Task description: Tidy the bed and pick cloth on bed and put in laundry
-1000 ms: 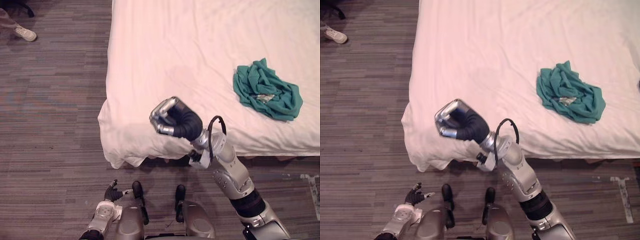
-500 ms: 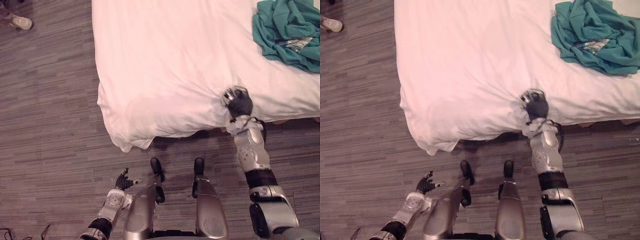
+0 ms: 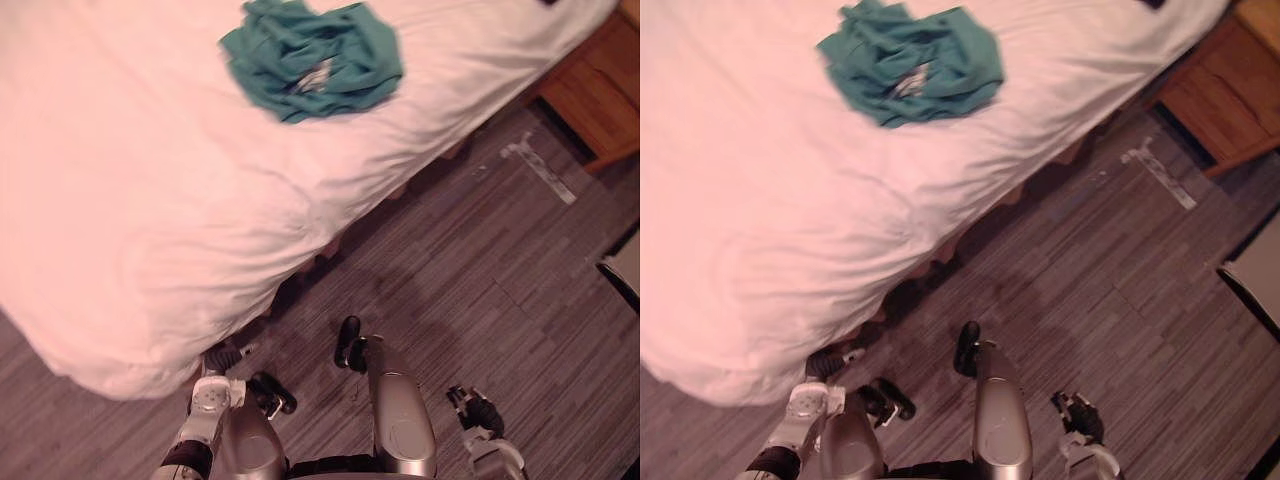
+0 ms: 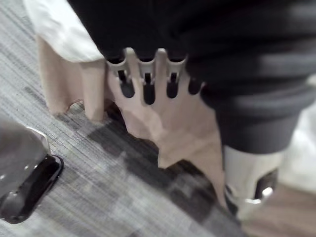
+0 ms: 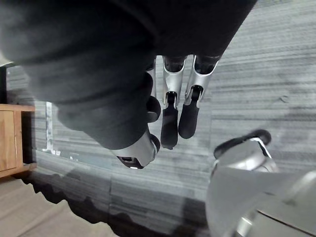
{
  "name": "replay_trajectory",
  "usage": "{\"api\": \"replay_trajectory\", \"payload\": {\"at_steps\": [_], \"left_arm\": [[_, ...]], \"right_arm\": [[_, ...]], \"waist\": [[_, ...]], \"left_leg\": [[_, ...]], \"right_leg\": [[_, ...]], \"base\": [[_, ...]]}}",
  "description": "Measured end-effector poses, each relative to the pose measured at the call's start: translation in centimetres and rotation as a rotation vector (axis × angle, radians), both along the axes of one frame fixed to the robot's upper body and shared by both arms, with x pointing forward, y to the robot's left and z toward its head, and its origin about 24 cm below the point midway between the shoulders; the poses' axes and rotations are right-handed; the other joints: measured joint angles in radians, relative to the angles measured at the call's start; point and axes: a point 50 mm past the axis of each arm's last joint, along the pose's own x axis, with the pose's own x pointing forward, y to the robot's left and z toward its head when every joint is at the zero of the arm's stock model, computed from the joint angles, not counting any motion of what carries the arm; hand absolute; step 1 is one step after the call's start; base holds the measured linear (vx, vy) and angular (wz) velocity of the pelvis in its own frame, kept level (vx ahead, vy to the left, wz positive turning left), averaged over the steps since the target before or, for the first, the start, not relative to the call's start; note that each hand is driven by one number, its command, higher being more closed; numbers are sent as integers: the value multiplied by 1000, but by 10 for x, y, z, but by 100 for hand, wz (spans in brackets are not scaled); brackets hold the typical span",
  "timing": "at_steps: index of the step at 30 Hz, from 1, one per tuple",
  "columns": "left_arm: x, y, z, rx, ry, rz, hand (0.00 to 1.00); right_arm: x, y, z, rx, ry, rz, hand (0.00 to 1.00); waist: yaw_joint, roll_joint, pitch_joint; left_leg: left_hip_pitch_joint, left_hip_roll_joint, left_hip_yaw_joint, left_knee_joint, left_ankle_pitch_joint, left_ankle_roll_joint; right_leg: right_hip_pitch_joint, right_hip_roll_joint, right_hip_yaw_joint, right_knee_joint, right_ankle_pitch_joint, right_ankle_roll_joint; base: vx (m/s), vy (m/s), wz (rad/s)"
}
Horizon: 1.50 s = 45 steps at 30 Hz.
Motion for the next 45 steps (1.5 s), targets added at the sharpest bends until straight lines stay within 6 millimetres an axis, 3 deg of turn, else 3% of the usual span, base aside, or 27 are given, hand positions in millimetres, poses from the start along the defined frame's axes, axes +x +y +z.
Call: {"api": "replay_trajectory", "payload": {"at_steps": [1,3,5,6,7,9,11,13,17,20,22,23,25,28,29,30,31,32,33,34,36,37,39,42,43,44,45], "left_arm": [[-2,-5,-2,2,18,-24,0],[-9,-7,-9,12,69,-53,0],[-21,-9,-18,1,136,-56,0],[-32,-9,-24,-29,173,-25,0],[-46,-13,-31,-55,209,-4,0],[-47,-19,-32,-95,199,19,0],[-47,-24,-32,-133,187,-2,0],[-46,-25,-31,-162,180,1,0],[-47,-33,-34,-223,186,9,0],[-41,-47,-35,-228,205,-86,0],[-44,-55,-37,-235,222,-135,0],[-45,-53,-38,-228,234,-148,0],[-45,-37,-37,-191,237,-139,0],[-50,-14,-38,-110,261,-124,0],[-49,-15,-38,-109,260,-127,0],[-51,-15,-39,-104,273,-138,0],[-52,-18,-40,-110,294,-139,0],[-51,-20,-41,-115,305,-138,0],[-52,-24,-43,-124,334,-132,0],[-54,-24,-44,-126,349,-122,0],[-60,-22,-48,-131,391,-105,0],[-62,-13,-48,-140,387,-68,0],[-61,-7,-46,-153,367,-31,0],[-69,-13,-49,-190,356,1,0],[-72,-15,-49,-201,341,7,0],[-82,-21,-52,-244,345,54,0],[-83,-23,-53,-263,334,91,0]], "right_arm": [[-2,7,-2,15,2,27,0],[-1,21,-3,41,-7,71,0],[3,26,0,6,-17,129,0],[4,25,3,-35,-30,166,0],[2,25,4,-74,-27,205,0],[3,26,4,-127,-6,277,0],[-2,30,1,-147,16,320,0],[-5,36,-2,-160,37,377,0],[-5,47,-9,-190,75,474,0],[-16,38,-15,-233,127,483,0],[-24,27,-17,-258,160,474,0],[-26,27,-19,-252,177,464,0],[-35,46,-25,-192,194,449,0],[-38,53,-25,-166,185,432,0],[-39,52,-26,-165,191,423,0],[-42,49,-26,-167,197,405,0],[-41,45,-25,-175,194,391,0],[-41,42,-24,-176,192,378,0],[-34,33,-21,-197,182,361,0],[-29,28,-20,-209,175,348,0],[-19,20,-16,-231,165,327,0],[-19,20,-17,-222,172,309,0],[-16,19,-16,-211,169,241,0],[-20,20,-18,-203,194,217,0],[-20,18,-18,-207,200,219,0],[-21,10,-16,-225,206,217,0],[-20,4,-16,-237,213,217,0]], "waist": [[-9,2,-13],[-16,-4,-56],[-15,2,-87],[1,14,-103],[30,32,-144],[53,57,-166],[58,36,-192],[66,12,-223],[70,-14,-269],[61,-11,-272],[59,6,-280],[60,-5,-283],[71,-77,-297],[83,-110,-296],[80,-108,-295],[63,-99,-292],[42,-86,-293],[42,-74,-292],[44,-37,-273],[45,-22,-263],[40,14,-232],[40,-5,-216],[43,4,-180],[30,12,-188],[33,29,-203],[34,69,-238],[37,91,-249]], "left_leg": [[25,-13,8,-33,22,-21],[55,-18,-14,-43,77,2],[54,3,-125,68,120,74],[4,10,-325,239,209,175],[-77,-13,-506,415,339,147],[-159,-81,-647,590,181,72],[-205,-127,-669,578,106,68],[-234,-155,-669,473,78,59],[-203,-194,-709,-61,86,62],[-203,-183,-672,-196,164,79],[-174,-220,-651,-236,196,81],[-165,-268,-681,-243,245,83],[-130,-367,-712,-290,196,153],[-62,-414,-769,-349,222,148],[-48,-415,-791,-347,225,147],[-15,-407,-843,-361,226,146],[7,-380,-897,-382,221,148],[8,-368,-914,-394,221,148],[36,-337,-934,-437,225,136],[47,-325,-934,-453,223,133],[78,-289,-926,-475,201,102],[99,-278,-886,-468,174,77],[126,-226,-721,-323,136,48],[161,-200,-684,-92,107,6],[158,-180,-684,54,133,0],[155,-165,-688,163,317,-43],[146,-138,-690,192,349,-42]], "right_leg": [[13,15,15,-31,4,1],[27,62,64,-98,9,2],[64,111,119,-118,27,-30],[102,167,203,-122,32,-54],[126,220,315,-138,24,-74],[191,268,434,-157,27,-92],[271,286,526,-180,36,-79],[316,285,592,-213,41,-60],[380,260,712,-243,20,-10],[390,205,689,-241,-37,59],[373,180,652,-208,-107,38],[369,149,643,-157,-152,52],[369,55,586,-118,-161,78],[222,38,401,228,-103,95],[211,42,392,279,-76,87],[178,60,378,383,6,55],[160,76,346,375,-80,62],[157,84,329,312,-109,58],[149,109,314,98,-117,58],[145,117,315,20,-101,60],[142,113,325,-207,5,68],[147,80,287,-261,115,107],[141,92,234,-124,30,63],[202,111,185,-102,-32,-25],[230,143,183,-133,-59,-30],[253,189,145,-172,-69,-29],[276,209,127,-190,-72,-40]], "base": [[75,-61,-92],[87,-71,-119],[179,-96,-154],[305,-59,-246],[290,23,-286],[266,163,-217],[276,140,-132],[272,145,-116],[268,204,-92],[163,246,-18],[114,321,-19],[137,294,-27],[221,334,-31],[176,146,-7],[221,115,69],[260,-71,105],[250,-125,116],[305,-204,105],[251,-189,49],[321,-243,28],[269,-245,7],[322,-298,2],[439,-332,-1],[300,-217,22],[337,-227,21],[431,-216,8],[355,-130,-3]]}}
